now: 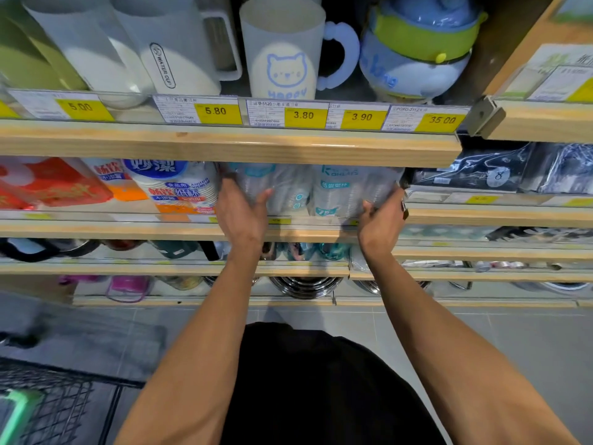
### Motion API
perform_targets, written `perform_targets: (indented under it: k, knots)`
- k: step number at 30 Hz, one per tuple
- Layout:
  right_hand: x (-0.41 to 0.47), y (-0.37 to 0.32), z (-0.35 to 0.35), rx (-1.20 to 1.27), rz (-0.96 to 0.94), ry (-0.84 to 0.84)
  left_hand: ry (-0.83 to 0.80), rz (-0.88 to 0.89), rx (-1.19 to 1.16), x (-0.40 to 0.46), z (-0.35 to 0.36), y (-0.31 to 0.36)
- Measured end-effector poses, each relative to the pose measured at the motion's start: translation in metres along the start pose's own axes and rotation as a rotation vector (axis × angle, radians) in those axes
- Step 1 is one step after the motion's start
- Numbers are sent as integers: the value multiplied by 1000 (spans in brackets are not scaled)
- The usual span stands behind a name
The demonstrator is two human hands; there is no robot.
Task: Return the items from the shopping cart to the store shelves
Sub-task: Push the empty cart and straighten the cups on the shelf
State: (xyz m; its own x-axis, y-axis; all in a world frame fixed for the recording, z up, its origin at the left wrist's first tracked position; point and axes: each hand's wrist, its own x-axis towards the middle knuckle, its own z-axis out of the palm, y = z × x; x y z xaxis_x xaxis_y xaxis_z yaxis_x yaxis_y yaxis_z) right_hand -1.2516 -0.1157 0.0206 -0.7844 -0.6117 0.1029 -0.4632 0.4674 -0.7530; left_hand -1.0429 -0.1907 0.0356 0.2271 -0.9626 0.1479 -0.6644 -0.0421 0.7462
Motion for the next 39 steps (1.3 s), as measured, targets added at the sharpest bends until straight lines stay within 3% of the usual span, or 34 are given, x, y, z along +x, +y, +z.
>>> perform_targets:
  k: [4, 8, 10, 14, 19, 25, 30, 35, 39]
  knots:
    - [-4, -4, -1, -5, 16, 83, -19, 20, -215, 1, -17, -26]
    - [-19, -9, 1, 231, 114, 223, -65, 71, -198, 12, -18, -23]
    - [-29, -13, 3, 212, 48, 280, -108, 68, -170, 16, -17, -20]
    - [-33, -30, 2, 264, -232, 188, -217, 68, -213, 16, -11, -30]
    - [-16, -48, -2, 174, -249, 143, -277, 115, -69, 22, -11, -39]
    - [3, -50, -5, 35, -193, 0, -99, 94, 32, 10, -13, -55]
    - [-4, -49, -9, 78, -210, 38, 149, 76, -182, -14, -17, -48]
    - [-8, -54, -7, 42, -211, -113, -287, 299, -429, -22, -4, -29]
    - [-5, -62, -12, -19, -200, -244, -330, 238, -509, -10, 8, -26]
